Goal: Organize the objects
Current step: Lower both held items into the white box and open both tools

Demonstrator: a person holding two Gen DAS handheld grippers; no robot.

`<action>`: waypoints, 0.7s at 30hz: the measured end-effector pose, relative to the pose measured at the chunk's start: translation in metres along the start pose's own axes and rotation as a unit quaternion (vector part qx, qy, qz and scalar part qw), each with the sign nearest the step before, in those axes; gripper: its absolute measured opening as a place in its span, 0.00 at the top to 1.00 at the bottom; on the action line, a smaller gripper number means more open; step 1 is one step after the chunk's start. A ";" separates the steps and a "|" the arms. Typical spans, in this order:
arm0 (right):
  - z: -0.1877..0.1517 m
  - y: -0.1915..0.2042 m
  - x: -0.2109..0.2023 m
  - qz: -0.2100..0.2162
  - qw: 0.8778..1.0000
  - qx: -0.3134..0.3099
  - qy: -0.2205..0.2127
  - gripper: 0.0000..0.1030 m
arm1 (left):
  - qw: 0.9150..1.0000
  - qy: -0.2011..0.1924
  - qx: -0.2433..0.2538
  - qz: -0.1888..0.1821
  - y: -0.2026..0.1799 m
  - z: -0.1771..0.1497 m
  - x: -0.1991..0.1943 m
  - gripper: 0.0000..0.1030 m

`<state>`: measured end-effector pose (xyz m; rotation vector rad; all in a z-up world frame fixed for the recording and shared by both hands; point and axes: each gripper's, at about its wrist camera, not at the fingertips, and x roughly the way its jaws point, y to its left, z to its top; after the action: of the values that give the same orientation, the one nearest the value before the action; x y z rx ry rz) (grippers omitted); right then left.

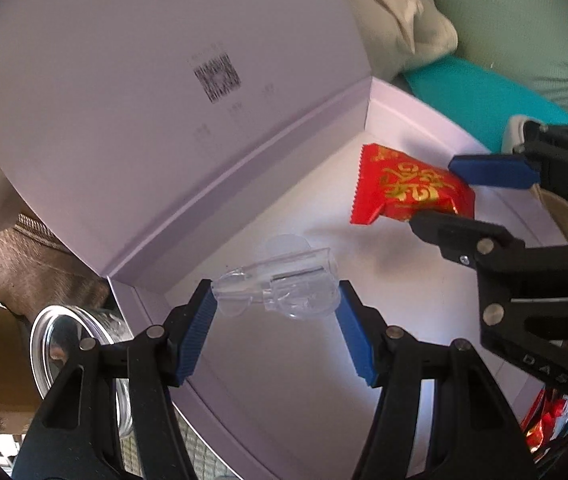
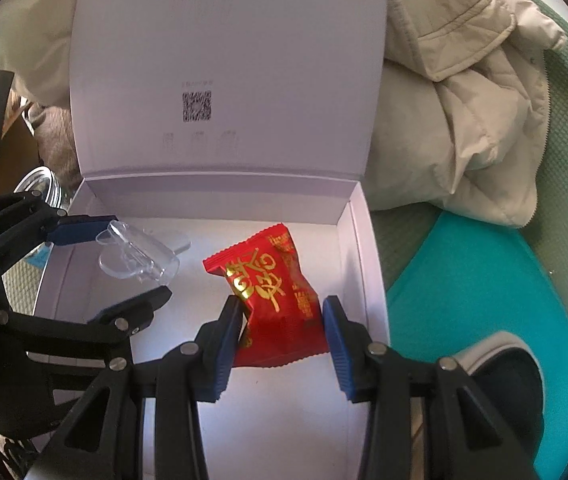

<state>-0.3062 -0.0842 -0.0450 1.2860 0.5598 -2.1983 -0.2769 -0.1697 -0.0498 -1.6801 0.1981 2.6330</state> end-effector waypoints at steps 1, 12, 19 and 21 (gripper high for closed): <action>0.000 0.000 0.001 0.003 1.000 -0.001 0.004 0.59 | 1.000 0.008 0.001 -0.002 -0.001 -0.001 0.001 0.42; -0.013 0.003 0.003 0.010 0.999 -0.008 0.034 0.59 | 0.999 0.043 -0.011 -0.014 -0.003 -0.012 0.003 0.42; -0.021 0.000 -0.002 0.010 1.000 0.002 0.026 0.59 | 1.000 0.010 -0.024 -0.005 -0.003 -0.018 -0.010 0.42; -0.022 -0.002 -0.005 0.007 1.000 0.006 0.024 0.59 | 1.000 0.000 -0.031 -0.001 -0.002 -0.019 -0.015 0.42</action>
<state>-0.2907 -0.0686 -0.0510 1.3475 0.5541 -2.1676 -0.2533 -0.1692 -0.0445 -1.6982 0.1156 2.6637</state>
